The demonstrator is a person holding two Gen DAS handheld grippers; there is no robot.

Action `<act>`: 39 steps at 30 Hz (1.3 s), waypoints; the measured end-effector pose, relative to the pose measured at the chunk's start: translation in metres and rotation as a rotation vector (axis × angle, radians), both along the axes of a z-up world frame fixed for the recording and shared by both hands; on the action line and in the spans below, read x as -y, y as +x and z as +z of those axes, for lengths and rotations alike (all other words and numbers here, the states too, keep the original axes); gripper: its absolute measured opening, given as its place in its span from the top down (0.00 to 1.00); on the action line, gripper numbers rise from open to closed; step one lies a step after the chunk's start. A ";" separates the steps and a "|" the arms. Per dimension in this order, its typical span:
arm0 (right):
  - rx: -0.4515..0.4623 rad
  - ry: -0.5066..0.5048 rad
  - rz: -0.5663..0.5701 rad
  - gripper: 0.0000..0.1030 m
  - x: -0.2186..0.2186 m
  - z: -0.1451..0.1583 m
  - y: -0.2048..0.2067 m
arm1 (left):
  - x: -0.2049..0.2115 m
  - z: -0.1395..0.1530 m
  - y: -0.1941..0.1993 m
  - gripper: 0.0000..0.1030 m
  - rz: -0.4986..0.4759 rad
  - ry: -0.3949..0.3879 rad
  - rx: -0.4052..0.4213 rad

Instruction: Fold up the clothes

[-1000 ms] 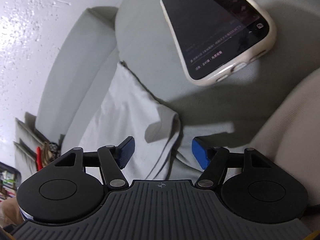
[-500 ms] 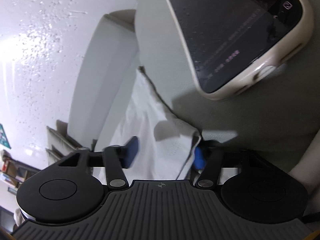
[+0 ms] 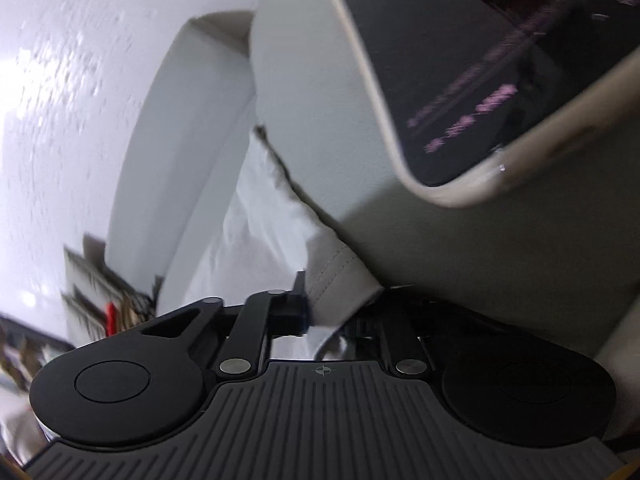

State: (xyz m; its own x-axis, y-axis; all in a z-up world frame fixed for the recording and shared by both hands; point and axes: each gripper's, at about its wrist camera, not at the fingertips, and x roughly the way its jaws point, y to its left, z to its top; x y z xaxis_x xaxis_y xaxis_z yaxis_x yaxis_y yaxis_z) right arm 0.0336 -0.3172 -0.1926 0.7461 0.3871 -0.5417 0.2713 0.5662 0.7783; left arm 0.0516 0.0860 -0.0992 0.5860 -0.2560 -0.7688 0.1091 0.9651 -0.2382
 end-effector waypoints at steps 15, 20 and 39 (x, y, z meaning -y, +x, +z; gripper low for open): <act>0.052 -0.896 0.224 0.95 -0.162 0.136 0.032 | -0.032 0.032 -0.007 0.59 0.112 -0.048 -0.057; 0.290 -1.065 0.463 0.95 -0.284 0.164 0.022 | -0.106 0.053 -0.034 0.57 0.316 -0.172 0.013; 0.295 -0.825 0.739 0.95 -0.373 0.118 0.003 | -0.191 0.036 -0.058 0.57 0.522 -0.305 0.007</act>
